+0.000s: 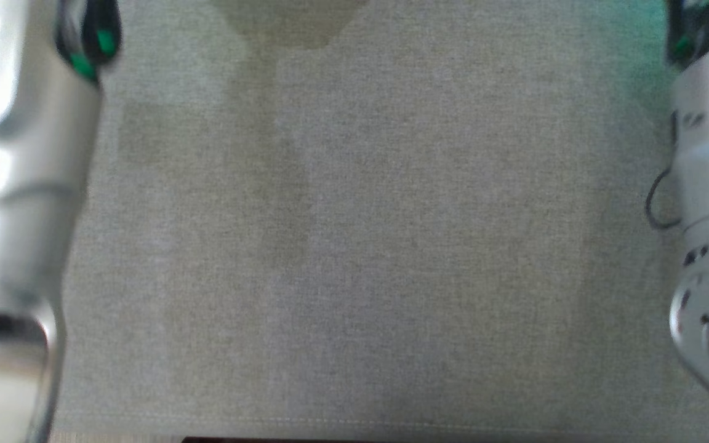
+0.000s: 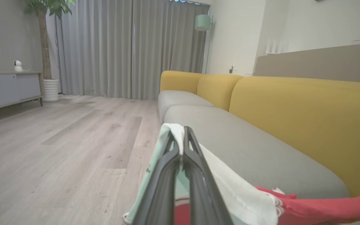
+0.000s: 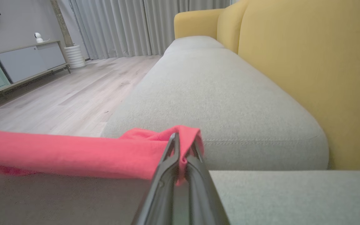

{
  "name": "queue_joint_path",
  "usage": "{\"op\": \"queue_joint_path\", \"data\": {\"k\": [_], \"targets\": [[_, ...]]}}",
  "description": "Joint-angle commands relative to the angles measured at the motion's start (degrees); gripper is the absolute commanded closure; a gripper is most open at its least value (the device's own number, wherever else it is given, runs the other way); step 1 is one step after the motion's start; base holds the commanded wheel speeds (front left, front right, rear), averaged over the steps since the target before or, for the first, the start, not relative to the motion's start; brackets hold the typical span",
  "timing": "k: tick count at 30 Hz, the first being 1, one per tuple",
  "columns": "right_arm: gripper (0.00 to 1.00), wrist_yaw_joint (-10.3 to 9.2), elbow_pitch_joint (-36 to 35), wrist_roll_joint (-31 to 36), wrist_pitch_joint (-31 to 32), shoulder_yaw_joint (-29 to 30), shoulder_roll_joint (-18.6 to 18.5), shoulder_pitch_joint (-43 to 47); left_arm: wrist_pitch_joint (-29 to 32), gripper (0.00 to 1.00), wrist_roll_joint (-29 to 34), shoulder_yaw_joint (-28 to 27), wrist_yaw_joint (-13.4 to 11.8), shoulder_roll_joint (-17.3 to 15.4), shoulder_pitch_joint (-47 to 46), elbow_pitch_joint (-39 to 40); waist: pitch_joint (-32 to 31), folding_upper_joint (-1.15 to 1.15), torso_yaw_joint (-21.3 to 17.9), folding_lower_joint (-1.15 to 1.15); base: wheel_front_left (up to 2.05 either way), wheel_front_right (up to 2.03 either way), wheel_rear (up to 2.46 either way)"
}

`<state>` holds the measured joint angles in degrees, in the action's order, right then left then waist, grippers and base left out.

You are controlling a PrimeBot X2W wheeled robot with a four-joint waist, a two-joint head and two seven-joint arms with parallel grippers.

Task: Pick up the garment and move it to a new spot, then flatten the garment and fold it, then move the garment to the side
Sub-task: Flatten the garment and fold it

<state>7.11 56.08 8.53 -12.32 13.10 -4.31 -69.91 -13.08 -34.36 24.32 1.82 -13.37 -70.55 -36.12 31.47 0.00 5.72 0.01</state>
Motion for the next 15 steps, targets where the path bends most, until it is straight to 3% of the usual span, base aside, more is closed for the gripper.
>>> {"op": "queue_joint_path", "data": {"k": [1, 7, 15], "targets": [[1.0, 0.37, -0.9, -1.7, -1.3, -1.7, 1.4, 1.3, -0.8, 1.0, -0.5, -1.8, 0.6, -2.6, 1.1, 3.5, -0.7, 0.0, 0.0, -0.01, 0.0, 0.0, 0.0], [1.0, 0.37, -4.5, -10.2, -2.6, -7.7, 1.4, 9.5, -1.8, 1.0, -0.6, -2.5, 0.9, -3.9, 15.6, 14.2, -4.5, 0.0, -0.1, -0.01, 0.0, 0.0, 0.0], [1.0, 0.37, -19.6, -19.1, -2.6, -10.8, 1.4, 29.7, -1.5, 1.0, -0.9, -2.1, -2.6, -6.4, 38.0, 32.6, -14.0, 0.0, 0.1, -0.01, 0.0, 0.0, 0.0]]}}
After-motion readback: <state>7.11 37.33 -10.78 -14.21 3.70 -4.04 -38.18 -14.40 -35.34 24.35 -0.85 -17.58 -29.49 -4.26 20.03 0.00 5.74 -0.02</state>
